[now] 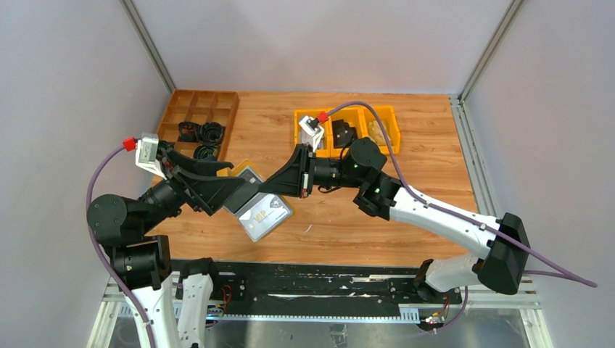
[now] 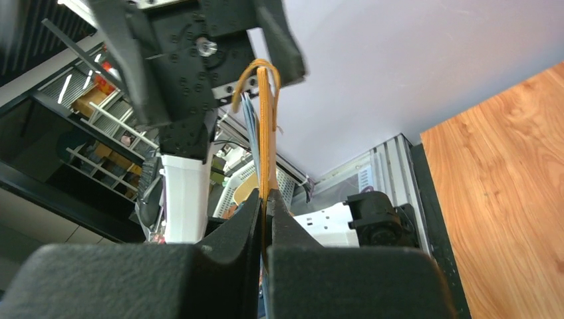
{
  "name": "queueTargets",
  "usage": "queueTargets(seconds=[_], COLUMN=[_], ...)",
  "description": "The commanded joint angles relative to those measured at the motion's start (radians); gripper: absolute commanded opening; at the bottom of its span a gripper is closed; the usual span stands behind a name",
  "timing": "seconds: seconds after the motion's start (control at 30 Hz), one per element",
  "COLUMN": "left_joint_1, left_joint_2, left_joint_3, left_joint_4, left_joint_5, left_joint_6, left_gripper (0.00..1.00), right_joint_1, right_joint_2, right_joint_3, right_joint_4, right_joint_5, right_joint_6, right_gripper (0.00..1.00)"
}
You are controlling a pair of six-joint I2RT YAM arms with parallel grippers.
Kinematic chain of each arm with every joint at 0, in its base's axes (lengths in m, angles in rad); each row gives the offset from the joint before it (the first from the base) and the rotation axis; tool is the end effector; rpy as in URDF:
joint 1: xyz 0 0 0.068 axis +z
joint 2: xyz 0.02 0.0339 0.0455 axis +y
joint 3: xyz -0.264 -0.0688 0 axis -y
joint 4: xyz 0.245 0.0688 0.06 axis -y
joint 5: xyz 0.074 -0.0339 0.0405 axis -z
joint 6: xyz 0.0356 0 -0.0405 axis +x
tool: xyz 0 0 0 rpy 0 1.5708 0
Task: Take the credit cards out of the card holder
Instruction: Remove the credit card from the card holder.
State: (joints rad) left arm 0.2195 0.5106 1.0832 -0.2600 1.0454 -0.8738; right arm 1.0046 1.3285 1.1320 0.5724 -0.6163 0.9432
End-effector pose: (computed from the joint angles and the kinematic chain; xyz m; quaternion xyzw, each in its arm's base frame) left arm 0.0560 -0.0191 0.4539 0.0798 0.6454 -0.5033 0.5690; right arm 0.1460 0.2680 0.4186 -0.2671 0.5281 0.7475 0.3017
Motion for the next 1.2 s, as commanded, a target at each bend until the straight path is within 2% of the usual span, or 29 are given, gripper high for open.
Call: queueTargets(seconds=[0.0,0.1,0.13,0.33,0.43,0.53,0.67,0.77,0.8,0.87,0.9,0.97,1.0,1.1,1.17], left_joint_1=[-0.004,-0.005,-0.005,-0.005,-0.005,-0.005,-0.005,-0.005,-0.004,-0.005,-0.005,-0.005,-0.005,-0.005,-0.005], left_joint_2=[-0.014,-0.026,-0.033,-0.001,0.010,0.009,-0.012,-0.010,-0.002,0.016,0.025,0.035,0.035,0.034,0.035], left_joint_3=[-0.018,-0.051,-0.060,0.078,0.137,0.141,0.110,0.106,0.111,0.126,0.131,0.136,0.135,0.135,0.135], left_joint_4=[0.165,0.143,0.078,-0.443,-0.615,-0.663,-0.663,-0.664,-0.660,-0.656,-0.657,-0.659,-0.660,-0.659,-0.658], left_joint_5=[0.080,0.127,0.148,0.185,0.158,0.159,0.209,0.240,0.248,0.275,0.292,0.310,0.316,0.314,0.297], left_joint_6=[-0.127,-0.104,-0.045,0.491,0.659,0.718,0.723,0.699,0.682,0.647,0.633,0.602,0.600,0.605,0.607], left_gripper=[0.90,0.89,0.87,0.81,0.76,0.66,0.39,0.29,0.29,0.35,0.42,0.65,0.69,0.69,0.62], right_joint_1=[-0.020,-0.021,-0.021,-0.031,-0.043,-0.047,-0.047,-0.047,-0.047,-0.047,-0.047,-0.047,-0.047,-0.047,-0.047], right_joint_2=[-0.023,-0.020,-0.018,0.005,0.017,0.031,0.042,0.052,0.053,0.053,0.055,0.059,0.061,0.069,0.069], right_joint_3=[0.012,0.037,0.049,0.124,0.159,0.198,0.227,0.236,0.234,0.232,0.233,0.230,0.228,0.218,0.213], right_joint_4=[-0.079,-0.098,-0.104,-0.179,-0.199,-0.227,-0.242,-0.235,-0.234,-0.233,-0.236,-0.238,-0.234,-0.190,-0.176], right_joint_5=[0.010,0.011,0.008,-0.035,-0.096,-0.164,-0.232,-0.278,-0.286,-0.308,-0.317,-0.324,-0.326,-0.339,-0.350], right_joint_6=[-0.042,-0.050,-0.053,-0.089,-0.104,-0.129,-0.154,-0.162,-0.167,-0.179,-0.184,-0.195,-0.194,-0.171,-0.167], right_gripper=[0.00,0.00,0.00,0.00,0.00,0.00,0.00,0.00,0.00,0.00,0.00,0.00,0.00,0.00,0.00])
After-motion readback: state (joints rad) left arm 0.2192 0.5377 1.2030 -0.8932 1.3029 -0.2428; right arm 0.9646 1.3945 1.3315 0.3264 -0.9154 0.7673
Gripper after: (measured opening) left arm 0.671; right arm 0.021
